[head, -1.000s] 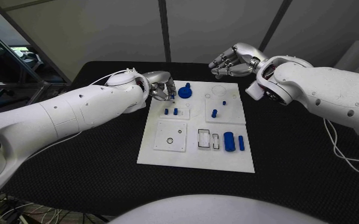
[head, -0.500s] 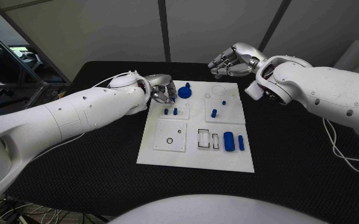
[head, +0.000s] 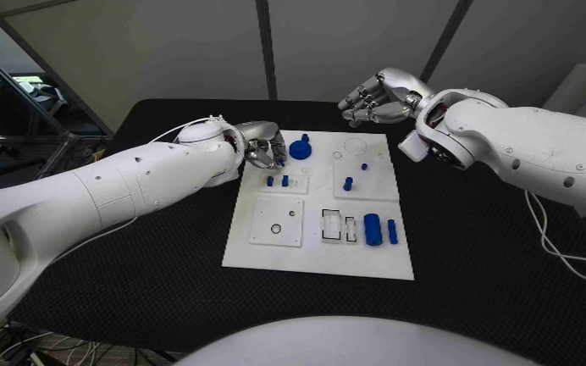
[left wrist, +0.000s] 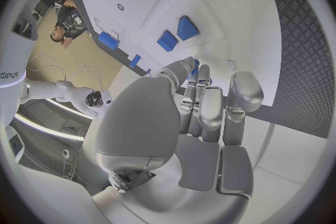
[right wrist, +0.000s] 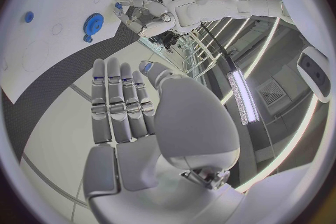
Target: Assemble the parts on the task board
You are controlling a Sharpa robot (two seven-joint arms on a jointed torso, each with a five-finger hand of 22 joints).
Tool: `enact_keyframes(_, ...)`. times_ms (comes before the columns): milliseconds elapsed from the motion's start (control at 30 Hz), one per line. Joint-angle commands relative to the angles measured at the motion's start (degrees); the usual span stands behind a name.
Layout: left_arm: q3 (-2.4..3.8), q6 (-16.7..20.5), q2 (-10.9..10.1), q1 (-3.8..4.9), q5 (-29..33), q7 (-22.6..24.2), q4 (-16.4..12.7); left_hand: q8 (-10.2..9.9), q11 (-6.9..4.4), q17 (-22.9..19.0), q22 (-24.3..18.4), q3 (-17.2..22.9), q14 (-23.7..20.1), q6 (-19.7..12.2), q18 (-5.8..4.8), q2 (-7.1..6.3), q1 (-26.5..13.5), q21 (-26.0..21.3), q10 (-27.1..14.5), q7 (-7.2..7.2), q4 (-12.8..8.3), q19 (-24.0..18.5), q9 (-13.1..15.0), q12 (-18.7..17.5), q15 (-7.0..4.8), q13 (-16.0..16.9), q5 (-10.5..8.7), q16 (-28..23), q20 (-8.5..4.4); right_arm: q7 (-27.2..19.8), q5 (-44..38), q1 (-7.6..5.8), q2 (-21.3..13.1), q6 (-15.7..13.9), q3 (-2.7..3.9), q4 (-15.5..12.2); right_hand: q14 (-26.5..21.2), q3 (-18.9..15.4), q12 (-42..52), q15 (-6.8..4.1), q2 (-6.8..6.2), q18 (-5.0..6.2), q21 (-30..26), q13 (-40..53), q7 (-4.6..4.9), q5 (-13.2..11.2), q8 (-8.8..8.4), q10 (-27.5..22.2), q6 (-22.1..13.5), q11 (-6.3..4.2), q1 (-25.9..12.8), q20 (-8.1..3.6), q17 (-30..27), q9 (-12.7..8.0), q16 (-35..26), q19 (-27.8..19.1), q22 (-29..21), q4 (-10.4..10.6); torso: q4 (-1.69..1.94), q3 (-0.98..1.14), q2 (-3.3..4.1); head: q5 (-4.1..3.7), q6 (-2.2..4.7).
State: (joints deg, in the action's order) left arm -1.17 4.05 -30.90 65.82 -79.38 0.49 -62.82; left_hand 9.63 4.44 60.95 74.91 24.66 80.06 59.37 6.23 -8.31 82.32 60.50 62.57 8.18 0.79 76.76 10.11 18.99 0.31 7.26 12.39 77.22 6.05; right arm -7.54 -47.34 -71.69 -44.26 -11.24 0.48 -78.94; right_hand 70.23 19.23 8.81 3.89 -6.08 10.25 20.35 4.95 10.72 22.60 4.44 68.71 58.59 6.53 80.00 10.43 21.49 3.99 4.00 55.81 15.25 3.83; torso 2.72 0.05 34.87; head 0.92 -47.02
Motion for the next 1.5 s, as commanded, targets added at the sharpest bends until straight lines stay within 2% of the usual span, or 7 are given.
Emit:
enact_keyframes(33,-0.03,-0.78,0.14,0.03,-1.09,-0.29,0.16,-0.37,0.05,-0.15,1.51,0.3,0.21,0.32,-0.2,-0.12,-0.96,-0.25,0.45,0.02,0.11,0.03,-0.1,-0.5,-0.03,-0.08,-0.37,0.21,0.11,-0.3,0.19,-0.11,-0.02,0.36,0.03,-0.08,0.5,0.3,0.25,0.05,-0.02,0.0,0.28,-0.08,0.06,-0.2,0.36,0.39,0.4,0.03,-0.55,-0.16,-0.05,0.06,-0.13,0.11,0.09,-0.05,0.0,0.0,0.0,0.09,-0.12)
enact_keyframes(700,-0.06,-1.51,0.43,0.02,-1.82,1.43,0.4,-0.5,-0.4,-0.45,1.72,-0.13,0.23,0.98,-0.18,-0.45,-2.11,-0.25,1.34,-0.68,0.47,0.07,-0.11,-1.02,-0.29,0.16,-0.46,0.24,0.08,0.13,0.74,-0.11,0.05,1.13,0.03,-0.03,0.52,0.37,0.26,0.03,0.01,0.01,0.3,-0.09,0.04,-0.19,0.37,0.41,0.42,0.02,-0.53,-0.18,-0.05,0.06,-0.13,0.11,0.11,-0.11,0.02,0.0,0.0,0.27,-0.1)
enact_keyframes(1500,-0.22,-1.88,0.89,0.02,-1.82,0.85,0.97,-3.18,0.0,-1.27,1.66,-0.13,0.02,-2.08,-0.1,-1.08,-2.98,-1.23,0.47,-0.12,0.57,-0.21,-1.25,-2.89,-0.06,0.22,-0.42,0.13,0.16,0.32,1.74,-0.12,-0.09,1.22,0.03,-0.15,0.55,0.51,0.25,0.03,-0.02,-0.01,0.35,-0.14,0.07,-0.22,0.35,0.38,0.39,0.05,-0.65,-0.19,-0.07,0.04,-0.14,0.06,0.19,-0.2,0.03,0.02,-0.01,-0.27,-0.31)
